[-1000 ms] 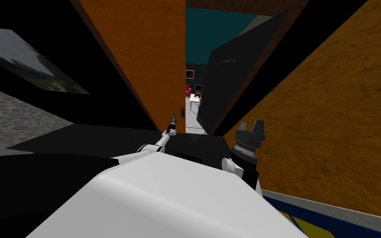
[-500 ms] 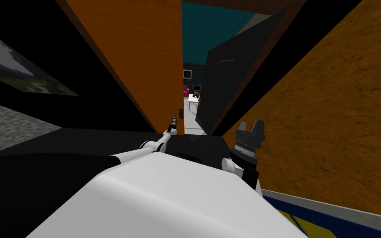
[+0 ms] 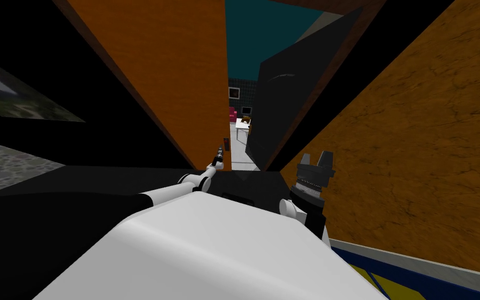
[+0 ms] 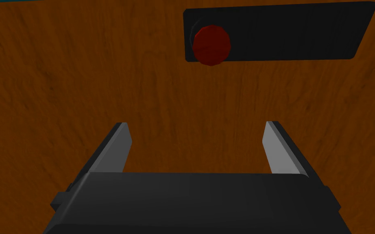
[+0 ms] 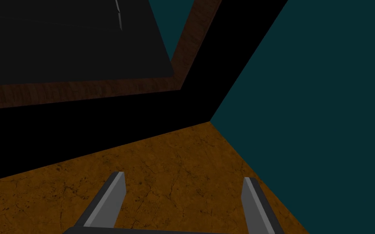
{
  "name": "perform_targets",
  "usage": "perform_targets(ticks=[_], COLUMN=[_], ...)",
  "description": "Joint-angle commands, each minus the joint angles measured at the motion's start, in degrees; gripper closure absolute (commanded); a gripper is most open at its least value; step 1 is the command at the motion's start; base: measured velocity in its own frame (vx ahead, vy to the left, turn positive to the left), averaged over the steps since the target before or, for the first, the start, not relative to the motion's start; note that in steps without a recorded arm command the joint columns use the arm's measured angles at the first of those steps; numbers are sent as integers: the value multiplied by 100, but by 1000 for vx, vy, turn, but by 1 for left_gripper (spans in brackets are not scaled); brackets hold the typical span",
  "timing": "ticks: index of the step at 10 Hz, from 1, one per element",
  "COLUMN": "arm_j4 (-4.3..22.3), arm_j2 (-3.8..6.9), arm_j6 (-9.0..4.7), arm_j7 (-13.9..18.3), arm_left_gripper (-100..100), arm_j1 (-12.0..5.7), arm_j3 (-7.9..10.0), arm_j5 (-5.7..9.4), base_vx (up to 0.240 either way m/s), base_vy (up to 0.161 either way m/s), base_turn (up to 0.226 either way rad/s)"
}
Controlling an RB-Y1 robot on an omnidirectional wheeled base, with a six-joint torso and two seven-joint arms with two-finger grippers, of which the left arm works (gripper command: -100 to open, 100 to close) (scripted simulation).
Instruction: Push the door open
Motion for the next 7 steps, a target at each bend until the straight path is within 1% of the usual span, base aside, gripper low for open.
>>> perform_targets(ticks=[1,3,4,5,7], arm_j4=[159,472,362,374,380], arm_j2=[4,9,8,18,29], arm_j6=[-8,-31,-17,-17,-23], arm_j7=[-24,-70,-55,-61,-60], arm_left_gripper=[-100,-100,-100,-100,-100], arm_j1=[-88,-263,-208,-208,-202], arm_j3=[27,78,65,77,87], arm_j5=[17,48,39,46,50], base_vx=[47,60,29,104,194], base_vy=[13,26,15,19,44], base_turn=[-40,-55,-13,-18,-25])
